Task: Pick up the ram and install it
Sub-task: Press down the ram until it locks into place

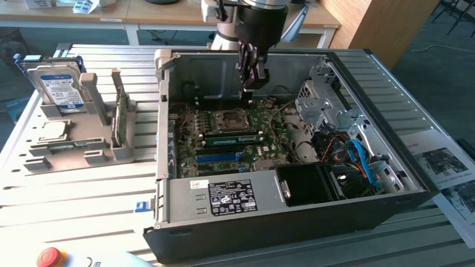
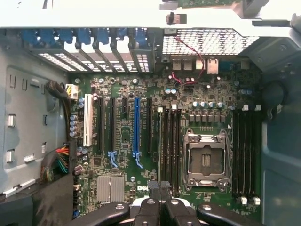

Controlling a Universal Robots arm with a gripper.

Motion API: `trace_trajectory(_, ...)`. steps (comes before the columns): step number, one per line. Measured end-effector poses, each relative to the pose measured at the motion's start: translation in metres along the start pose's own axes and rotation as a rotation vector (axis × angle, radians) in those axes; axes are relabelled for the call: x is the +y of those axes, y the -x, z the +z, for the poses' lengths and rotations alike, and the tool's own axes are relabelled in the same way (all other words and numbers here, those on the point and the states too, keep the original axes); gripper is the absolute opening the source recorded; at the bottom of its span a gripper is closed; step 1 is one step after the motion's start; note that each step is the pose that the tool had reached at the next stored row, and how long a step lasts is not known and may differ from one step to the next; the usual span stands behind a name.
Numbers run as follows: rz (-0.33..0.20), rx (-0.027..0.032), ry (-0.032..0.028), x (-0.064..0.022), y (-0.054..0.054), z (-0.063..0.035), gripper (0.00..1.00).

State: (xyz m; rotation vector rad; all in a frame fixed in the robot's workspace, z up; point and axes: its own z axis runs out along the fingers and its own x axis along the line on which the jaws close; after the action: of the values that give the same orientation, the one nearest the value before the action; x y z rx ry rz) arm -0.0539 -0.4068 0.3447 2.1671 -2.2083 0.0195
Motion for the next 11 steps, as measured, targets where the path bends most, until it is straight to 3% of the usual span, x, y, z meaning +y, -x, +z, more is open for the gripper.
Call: trace_trajectory(11,0.153,-0.0039,0.0061,0.0,0.0,0.0003,0.11)
